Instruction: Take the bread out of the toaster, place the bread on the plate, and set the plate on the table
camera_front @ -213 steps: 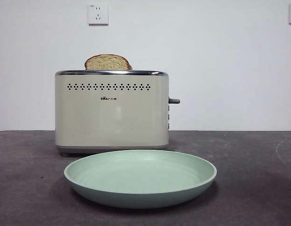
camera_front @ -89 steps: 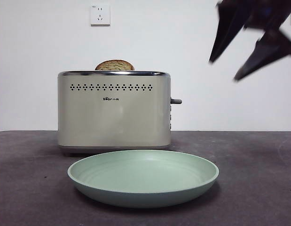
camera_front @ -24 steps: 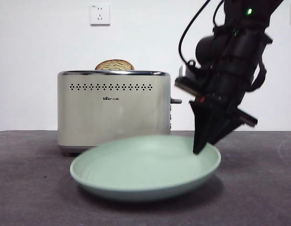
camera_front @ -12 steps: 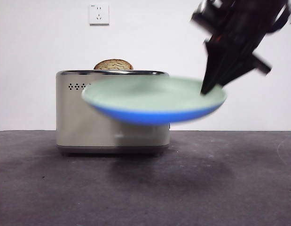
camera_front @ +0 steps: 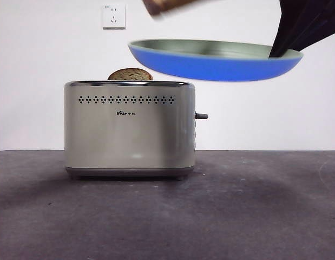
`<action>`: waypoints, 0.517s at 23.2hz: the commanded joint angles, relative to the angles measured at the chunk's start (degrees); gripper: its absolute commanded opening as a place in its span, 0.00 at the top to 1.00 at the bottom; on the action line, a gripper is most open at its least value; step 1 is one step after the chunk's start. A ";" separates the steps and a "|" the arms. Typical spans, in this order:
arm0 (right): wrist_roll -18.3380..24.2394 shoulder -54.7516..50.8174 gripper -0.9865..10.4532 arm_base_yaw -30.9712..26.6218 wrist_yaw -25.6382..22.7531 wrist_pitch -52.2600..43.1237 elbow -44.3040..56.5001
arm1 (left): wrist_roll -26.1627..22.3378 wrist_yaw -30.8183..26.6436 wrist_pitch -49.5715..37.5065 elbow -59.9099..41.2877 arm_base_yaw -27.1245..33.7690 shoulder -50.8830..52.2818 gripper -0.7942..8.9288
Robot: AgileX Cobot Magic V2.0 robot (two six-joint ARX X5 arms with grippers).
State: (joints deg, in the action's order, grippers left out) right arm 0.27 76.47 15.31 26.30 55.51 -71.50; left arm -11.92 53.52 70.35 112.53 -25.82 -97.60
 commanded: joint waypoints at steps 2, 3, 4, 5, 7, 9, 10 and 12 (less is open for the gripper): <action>0.96 0.11 0.93 0.07 0.81 1.62 0.09 | 0.02 0.20 -2.71 0.02 -4.52 -3.65 0.93; 1.14 0.11 0.93 0.09 0.81 2.14 0.09 | 0.22 -1.62 -3.82 0.02 -6.16 -4.79 0.93; 1.14 0.11 0.93 0.11 0.81 2.51 0.09 | 0.46 -5.14 -4.90 0.02 -7.58 -5.81 0.93; 1.14 0.07 0.93 0.11 0.79 2.91 0.09 | 0.55 -9.33 -5.25 0.02 -8.94 -6.62 0.93; 1.20 -0.24 0.93 0.09 0.79 3.58 0.09 | 0.68 -13.03 -5.01 0.02 -10.84 -8.15 0.93; 1.31 -0.85 0.93 0.04 0.79 3.67 0.09 | 0.66 -13.29 -4.94 0.02 -11.76 -9.53 0.93; 1.29 -1.14 0.93 0.07 0.81 3.67 0.09 | 0.68 -14.21 -4.92 0.02 -12.09 -10.25 0.93; 1.29 -1.75 0.93 0.07 0.81 3.67 0.09 | 1.49 -21.29 -4.37 0.02 -12.66 -11.10 0.93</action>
State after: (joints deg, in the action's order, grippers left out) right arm 1.85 75.31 15.35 25.96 60.07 -71.48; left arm -10.76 33.28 65.65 112.55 -37.98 -107.87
